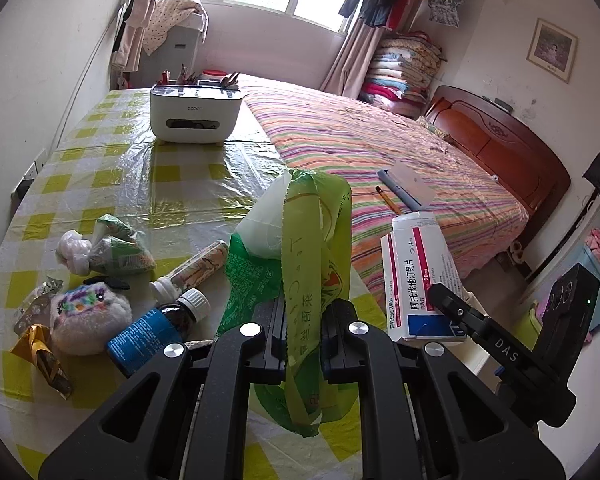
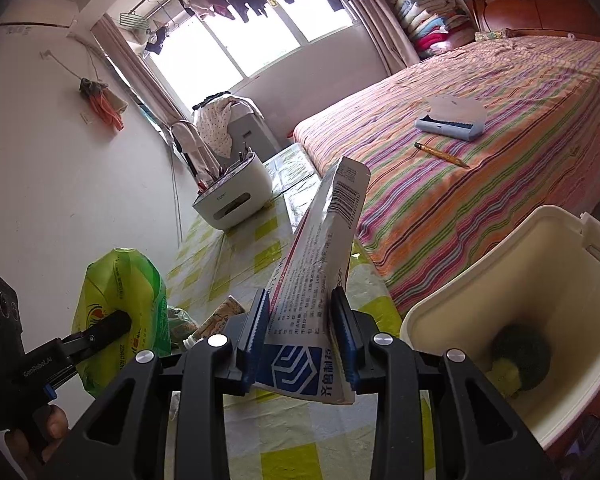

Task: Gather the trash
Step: 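Carry the medicine box over the cream bin and open the right gripper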

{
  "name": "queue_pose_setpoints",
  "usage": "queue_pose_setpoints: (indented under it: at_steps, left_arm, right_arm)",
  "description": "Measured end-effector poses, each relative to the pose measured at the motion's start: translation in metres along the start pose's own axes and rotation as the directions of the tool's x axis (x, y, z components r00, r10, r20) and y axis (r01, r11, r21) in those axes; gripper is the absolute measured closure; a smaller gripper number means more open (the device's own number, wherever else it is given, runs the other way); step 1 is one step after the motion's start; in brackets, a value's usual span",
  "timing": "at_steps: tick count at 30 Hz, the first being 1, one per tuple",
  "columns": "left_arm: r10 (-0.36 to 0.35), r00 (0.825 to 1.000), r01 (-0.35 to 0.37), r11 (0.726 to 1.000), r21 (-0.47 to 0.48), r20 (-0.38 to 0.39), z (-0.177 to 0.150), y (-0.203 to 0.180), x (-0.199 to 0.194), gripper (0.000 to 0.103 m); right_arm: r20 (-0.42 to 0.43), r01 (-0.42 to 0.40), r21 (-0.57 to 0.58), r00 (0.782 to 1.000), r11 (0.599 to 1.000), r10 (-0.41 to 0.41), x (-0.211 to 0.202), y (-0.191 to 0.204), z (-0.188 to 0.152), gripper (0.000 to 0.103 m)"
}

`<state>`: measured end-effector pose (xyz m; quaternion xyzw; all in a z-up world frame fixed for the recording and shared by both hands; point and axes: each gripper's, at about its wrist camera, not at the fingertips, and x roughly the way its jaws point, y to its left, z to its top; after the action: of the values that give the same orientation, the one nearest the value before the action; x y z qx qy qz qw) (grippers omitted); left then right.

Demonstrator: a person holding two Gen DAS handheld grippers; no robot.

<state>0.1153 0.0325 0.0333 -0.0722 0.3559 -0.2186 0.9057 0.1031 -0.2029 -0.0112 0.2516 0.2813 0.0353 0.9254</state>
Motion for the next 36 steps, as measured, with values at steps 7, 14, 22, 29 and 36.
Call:
queue_pose_setpoints:
  at_steps: [7, 14, 22, 29, 36]
  left_arm:
    - [-0.064, 0.998, 0.065, 0.995, 0.075, -0.007, -0.007, -0.045, 0.009, 0.093]
    - [-0.123, 0.992, 0.126, 0.983, 0.135, -0.033, -0.015, -0.089, 0.025, 0.093]
    - [-0.167, 0.985, 0.174, 0.970, 0.170, -0.053, -0.018, -0.125, 0.043, 0.093]
    - [-0.180, 0.981, 0.190, 0.965, 0.179, -0.073, -0.019, -0.144, 0.059, 0.092]
    - [-0.173, 0.981, 0.188, 0.962, 0.195, -0.090, -0.023, -0.156, 0.071, 0.092]
  right_arm:
    - [0.082, 0.090, 0.047, 0.992, 0.995, -0.094, -0.027, -0.030, 0.001, 0.071]
    - [0.139, 0.238, 0.088, 0.958, 0.967, -0.249, -0.048, -0.050, 0.001, 0.071]
    - [0.141, 0.277, 0.141, 0.945, 0.950, -0.297, -0.056, -0.072, 0.004, 0.071]
    - [0.145, 0.277, 0.164, 0.943, 0.947, -0.301, -0.062, -0.079, 0.003, 0.069]
    - [0.135, 0.284, 0.161, 0.942, 0.945, -0.306, -0.064, -0.085, 0.003, 0.069]
